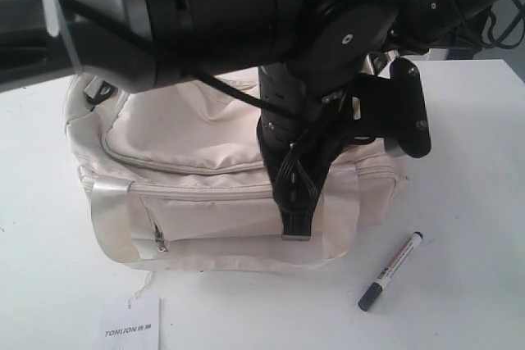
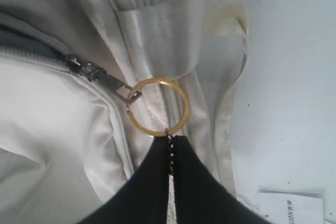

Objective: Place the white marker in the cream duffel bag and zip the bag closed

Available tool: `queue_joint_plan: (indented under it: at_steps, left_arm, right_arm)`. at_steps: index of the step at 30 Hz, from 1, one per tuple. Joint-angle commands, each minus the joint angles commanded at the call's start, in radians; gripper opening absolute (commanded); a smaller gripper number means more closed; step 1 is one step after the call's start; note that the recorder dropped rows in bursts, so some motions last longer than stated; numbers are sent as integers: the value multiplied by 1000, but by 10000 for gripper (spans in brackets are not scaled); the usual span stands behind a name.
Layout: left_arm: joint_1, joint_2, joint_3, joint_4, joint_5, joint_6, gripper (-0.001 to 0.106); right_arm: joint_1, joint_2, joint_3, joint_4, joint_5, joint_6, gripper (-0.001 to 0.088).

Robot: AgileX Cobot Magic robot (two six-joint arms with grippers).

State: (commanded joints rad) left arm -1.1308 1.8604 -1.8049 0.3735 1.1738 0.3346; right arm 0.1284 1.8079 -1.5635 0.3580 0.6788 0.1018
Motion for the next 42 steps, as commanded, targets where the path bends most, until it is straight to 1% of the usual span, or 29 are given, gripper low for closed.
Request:
queue_joint_plan:
  at_steps: [7,17,24,28,30,35,37,42]
  left_arm:
    - [0,0,0,0,47,-9,0]
    - [0,0,0,7,47,-24,0]
    - [0,-3,0,138,47,-70,0]
    - [0,-17,0,137,47,-74,0]
    - [0,-30,0,137,47,-96,0]
    - [0,-54,2,105,47,-96,0]
    - [0,-58,12,105,47,-98,0]
    - [0,-77,76,101,47,-100,0]
  right_arm:
    - [0,0,0,0,-2,0,0]
    - [0,0,0,-2,2,0,0]
    - [0,0,0,-2,0,0,0]
    - [0,0,0,-2,-2,0,0]
    - [0,0,0,-2,-2,0,0]
    - [0,0,0,-2,-2,0,0]
    - [0,0,0,-2,-2,0,0]
    - [0,0,0,-2,-2,0,0]
